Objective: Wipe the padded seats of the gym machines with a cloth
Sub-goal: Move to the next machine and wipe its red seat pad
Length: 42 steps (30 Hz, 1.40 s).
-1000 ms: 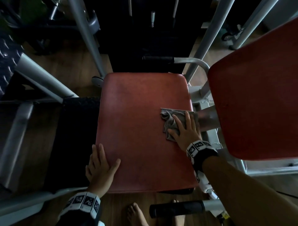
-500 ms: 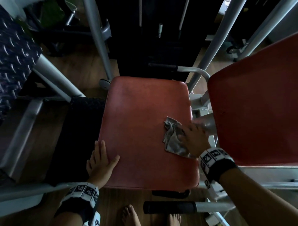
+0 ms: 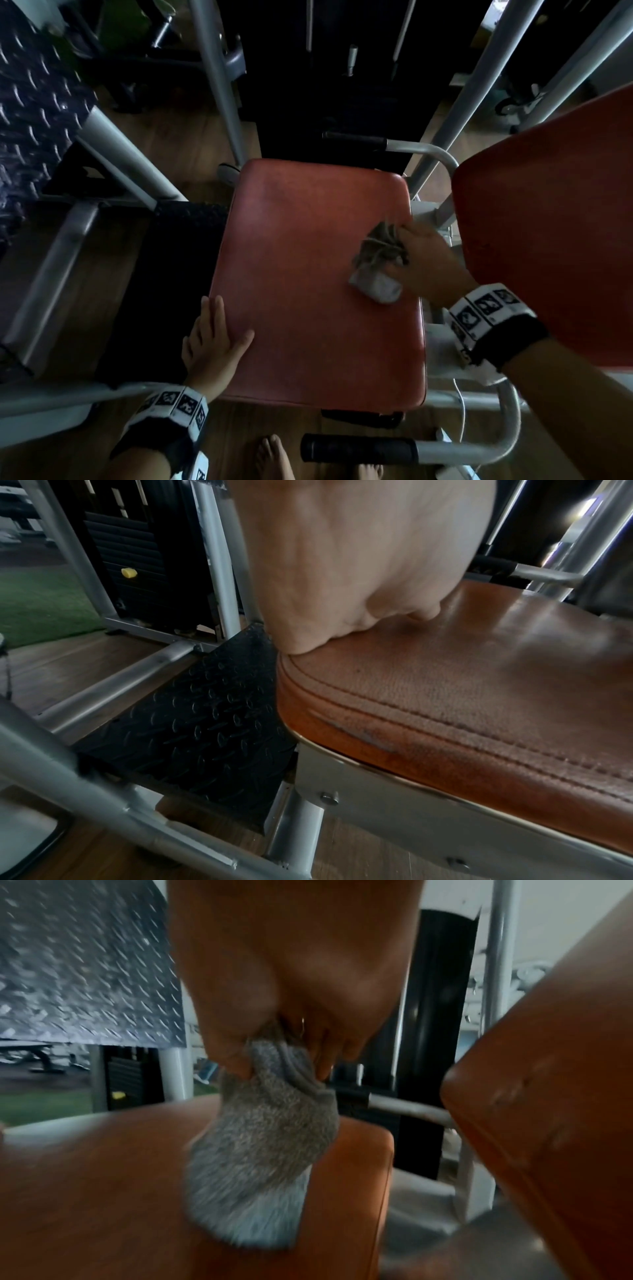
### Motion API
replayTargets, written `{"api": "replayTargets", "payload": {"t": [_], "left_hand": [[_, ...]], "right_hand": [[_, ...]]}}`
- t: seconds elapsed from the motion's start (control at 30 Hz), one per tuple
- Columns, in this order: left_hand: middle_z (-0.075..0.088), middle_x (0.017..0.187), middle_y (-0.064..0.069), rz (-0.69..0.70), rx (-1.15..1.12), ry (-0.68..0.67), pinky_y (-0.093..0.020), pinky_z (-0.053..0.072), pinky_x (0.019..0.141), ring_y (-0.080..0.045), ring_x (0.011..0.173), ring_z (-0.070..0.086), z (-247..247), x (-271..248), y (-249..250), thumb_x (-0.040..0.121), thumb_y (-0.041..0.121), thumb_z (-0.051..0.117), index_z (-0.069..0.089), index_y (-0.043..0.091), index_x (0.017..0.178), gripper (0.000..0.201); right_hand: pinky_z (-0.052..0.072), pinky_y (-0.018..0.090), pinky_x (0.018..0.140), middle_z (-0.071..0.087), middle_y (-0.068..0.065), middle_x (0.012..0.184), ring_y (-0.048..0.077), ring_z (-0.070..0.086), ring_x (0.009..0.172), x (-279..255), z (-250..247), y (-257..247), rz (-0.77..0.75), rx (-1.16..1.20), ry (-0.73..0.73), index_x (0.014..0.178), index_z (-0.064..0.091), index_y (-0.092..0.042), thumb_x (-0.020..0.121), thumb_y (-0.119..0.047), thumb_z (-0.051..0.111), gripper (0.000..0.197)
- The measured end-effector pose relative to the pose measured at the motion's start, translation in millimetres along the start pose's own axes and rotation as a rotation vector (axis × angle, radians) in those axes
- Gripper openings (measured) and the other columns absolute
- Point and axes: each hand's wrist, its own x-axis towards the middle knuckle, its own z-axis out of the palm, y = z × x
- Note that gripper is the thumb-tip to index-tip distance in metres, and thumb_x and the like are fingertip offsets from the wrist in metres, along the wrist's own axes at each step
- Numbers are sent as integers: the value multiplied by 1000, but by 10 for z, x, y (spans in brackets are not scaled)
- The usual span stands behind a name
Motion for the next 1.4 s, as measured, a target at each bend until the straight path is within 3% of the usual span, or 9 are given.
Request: {"api": "replayTargets", "payload": {"t": [0.1, 0.33, 0.47, 0.63, 0.73, 1.07, 1.2, 1.3, 1.4], "left_hand": [[-28, 157, 11, 4, -4, 11, -48, 2, 118, -22, 148, -1, 18, 12, -17, 65, 85, 12, -32, 42, 141, 98], [-28, 156, 13, 7, -28, 21, -48, 2, 118, -23, 148, 0, 38, 10, -26, 66, 84, 13, -31, 44, 141, 96], [-32, 154, 15, 21, -38, 23, -48, 0, 118, -22, 148, -2, 36, 8, -34, 67, 84, 12, -34, 46, 137, 92], [-30, 155, 15, 19, -32, 44, -47, -1, 118, -22, 148, -1, 63, 21, -44, 68, 84, 11, -29, 43, 143, 94], [-30, 155, 15, 12, -37, 44, -46, -1, 118, -22, 148, -1, 85, 27, -54, 68, 82, 10, -27, 42, 144, 94], [-21, 159, 13, -15, -75, 90, -47, 6, 118, -21, 148, 3, 124, 84, -97, 86, 65, 23, -25, 47, 140, 74], [-25, 157, 14, 3, -76, 76, -46, 2, 118, -20, 148, -1, 108, 53, -79, 95, 45, 45, -27, 46, 141, 85], [-25, 157, 13, 12, -84, 82, -46, 2, 118, -20, 148, -1, 91, 42, -69, 95, 44, 47, -25, 43, 144, 87], [-24, 158, 11, 1, -78, 71, -47, 3, 118, -22, 148, 0, 85, 35, -39, 95, 45, 47, -24, 42, 145, 87]], "right_hand": [[50, 43, 74, 65, 15, 98, 35, 63, 79, -38, -197, -106, -113, -133, 53, 111, 60, -7, 74, -21, 74, 43], [54, 34, 86, 62, -1, 123, 17, 63, 102, -378, 232, -205, -306, -312, -467, 132, 49, -36, 87, -56, 41, 49], [22, 50, 117, 5, 4, 162, 29, 11, 148, -282, 528, -75, -166, -245, -533, 149, 16, -42, 89, -62, 21, 64], [4, 53, 119, -32, 2, 156, 34, -19, 146, -152, 1091, -81, -23, -293, -500, 137, -33, -48, 65, -79, -28, 78], [-1, 56, 117, -30, 3, 156, 37, -21, 144, -2, 1278, -453, 12, -224, -458, 140, -26, -45, 70, -80, -16, 79], [6, 58, 117, -5, 7, 163, 37, -5, 148, -379, 1427, -500, -708, -295, -414, 152, 10, -42, 94, -66, 26, 65], [26, 63, 109, 6, 16, 160, 42, 7, 146, -282, 1089, 135, -340, -305, -412, 152, 9, -37, 94, -69, 13, 66], [14, 63, 114, -21, 12, 158, 36, -15, 144, -259, 916, 443, -3, -341, -456, 145, -20, -44, 75, -78, -21, 78], [5, 68, 113, -23, 13, 158, 44, -21, 143, -358, 997, 411, 172, -286, -490, 152, -6, -40, 62, -84, -28, 102]]}}
